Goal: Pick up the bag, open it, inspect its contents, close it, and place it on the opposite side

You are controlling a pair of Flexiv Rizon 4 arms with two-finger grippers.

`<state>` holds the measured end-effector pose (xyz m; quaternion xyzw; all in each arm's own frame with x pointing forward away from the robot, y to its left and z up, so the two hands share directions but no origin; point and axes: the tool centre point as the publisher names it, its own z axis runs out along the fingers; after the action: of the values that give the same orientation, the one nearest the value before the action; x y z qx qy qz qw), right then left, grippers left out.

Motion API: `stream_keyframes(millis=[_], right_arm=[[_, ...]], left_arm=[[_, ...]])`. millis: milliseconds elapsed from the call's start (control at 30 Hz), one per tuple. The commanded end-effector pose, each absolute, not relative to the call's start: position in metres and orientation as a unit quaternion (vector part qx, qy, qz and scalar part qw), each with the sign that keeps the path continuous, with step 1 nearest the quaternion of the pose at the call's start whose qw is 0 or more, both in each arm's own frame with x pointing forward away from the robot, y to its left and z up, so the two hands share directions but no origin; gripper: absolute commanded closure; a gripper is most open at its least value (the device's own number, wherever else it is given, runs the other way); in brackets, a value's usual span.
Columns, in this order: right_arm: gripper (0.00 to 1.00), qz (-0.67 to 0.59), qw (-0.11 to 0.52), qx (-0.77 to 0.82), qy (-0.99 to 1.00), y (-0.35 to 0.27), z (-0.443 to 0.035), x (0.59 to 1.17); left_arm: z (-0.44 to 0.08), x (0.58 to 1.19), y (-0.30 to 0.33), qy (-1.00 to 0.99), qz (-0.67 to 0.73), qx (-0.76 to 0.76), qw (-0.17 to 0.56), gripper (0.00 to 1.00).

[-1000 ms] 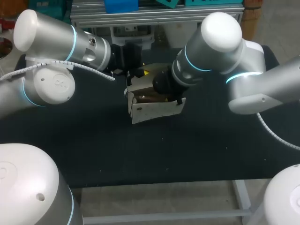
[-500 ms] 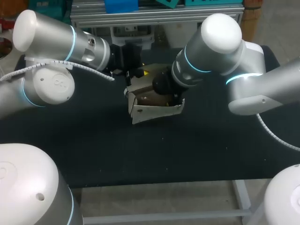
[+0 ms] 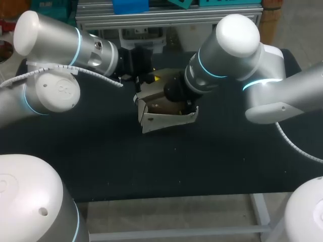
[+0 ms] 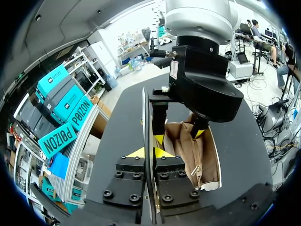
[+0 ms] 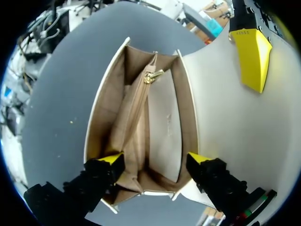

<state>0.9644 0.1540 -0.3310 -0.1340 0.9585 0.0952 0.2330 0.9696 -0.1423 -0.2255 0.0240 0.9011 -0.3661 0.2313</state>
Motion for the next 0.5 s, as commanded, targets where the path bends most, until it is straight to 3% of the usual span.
stream_keyframes(millis=[33,500], right_arm=[[0.06,0.094,0.234,-0.134,0.958,0.1518,-0.3389,0.9654],[0.03,0.093,0.235,-0.136,0.958,0.1522,-0.3376,0.9655]], left_arm=[[-0.2243,0.9682,-0.1402,0.900,-0.369,0.025,0.232,1.00],[-0.2245,0.9681,-0.1400,0.900,-0.369,0.024,0.232,1.00]])
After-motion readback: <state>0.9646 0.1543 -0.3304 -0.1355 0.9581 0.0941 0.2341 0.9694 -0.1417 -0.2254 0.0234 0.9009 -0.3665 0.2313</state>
